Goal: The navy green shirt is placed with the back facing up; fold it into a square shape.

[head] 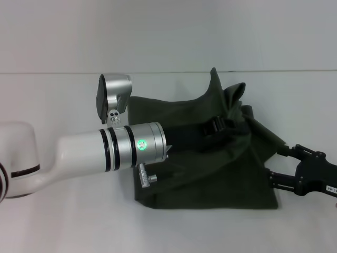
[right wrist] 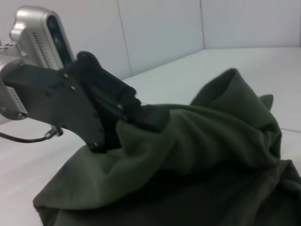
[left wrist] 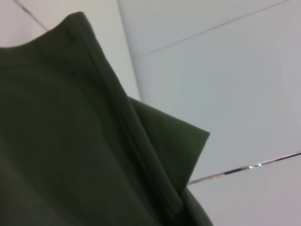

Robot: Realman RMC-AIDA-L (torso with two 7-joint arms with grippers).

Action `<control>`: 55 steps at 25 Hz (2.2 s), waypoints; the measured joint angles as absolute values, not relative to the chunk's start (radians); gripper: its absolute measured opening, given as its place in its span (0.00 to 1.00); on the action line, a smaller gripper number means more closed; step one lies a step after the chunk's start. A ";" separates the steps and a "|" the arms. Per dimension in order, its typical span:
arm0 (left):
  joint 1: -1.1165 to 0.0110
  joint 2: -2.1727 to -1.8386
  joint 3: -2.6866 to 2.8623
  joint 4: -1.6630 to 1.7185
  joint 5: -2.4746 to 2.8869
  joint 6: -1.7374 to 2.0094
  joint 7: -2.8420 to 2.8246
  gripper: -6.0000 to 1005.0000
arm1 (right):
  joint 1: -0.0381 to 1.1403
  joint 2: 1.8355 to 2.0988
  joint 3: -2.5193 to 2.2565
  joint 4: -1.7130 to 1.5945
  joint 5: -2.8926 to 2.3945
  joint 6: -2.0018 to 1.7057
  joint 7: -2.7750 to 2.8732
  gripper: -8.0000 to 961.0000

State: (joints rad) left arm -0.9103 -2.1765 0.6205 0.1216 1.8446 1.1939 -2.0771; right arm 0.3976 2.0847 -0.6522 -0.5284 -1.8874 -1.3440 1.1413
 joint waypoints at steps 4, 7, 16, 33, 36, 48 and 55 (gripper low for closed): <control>-0.916 -2.177 0.625 0.109 1.842 1.249 -2.023 0.04 | 0.401 2.086 -0.633 -0.529 -1.887 -1.343 1.141 0.97; -0.917 -2.177 0.624 0.086 1.841 1.276 -1.964 0.08 | 0.400 2.086 -0.605 -0.529 -1.887 -1.342 1.141 0.97; -0.856 -2.177 0.575 0.074 1.829 1.331 -1.864 0.28 | 0.388 2.085 -0.514 -0.531 -1.887 -1.345 1.159 0.97; -0.406 -2.170 0.734 0.554 1.839 1.712 -1.181 0.93 | 0.698 1.950 -0.670 -0.684 -2.183 -1.312 2.286 0.97; -0.389 -2.171 0.733 0.556 1.851 1.718 -1.118 0.96 | 0.796 1.935 -0.719 -0.667 -2.306 -1.251 2.439 0.97; -0.358 -2.172 0.681 0.553 1.910 1.732 -0.958 0.95 | 0.939 1.982 -0.798 -0.535 -2.434 -1.015 2.568 0.97; -0.357 -2.172 0.678 0.548 1.911 1.721 -0.956 0.95 | 0.943 2.019 -0.795 -0.506 -2.429 -0.934 2.570 0.97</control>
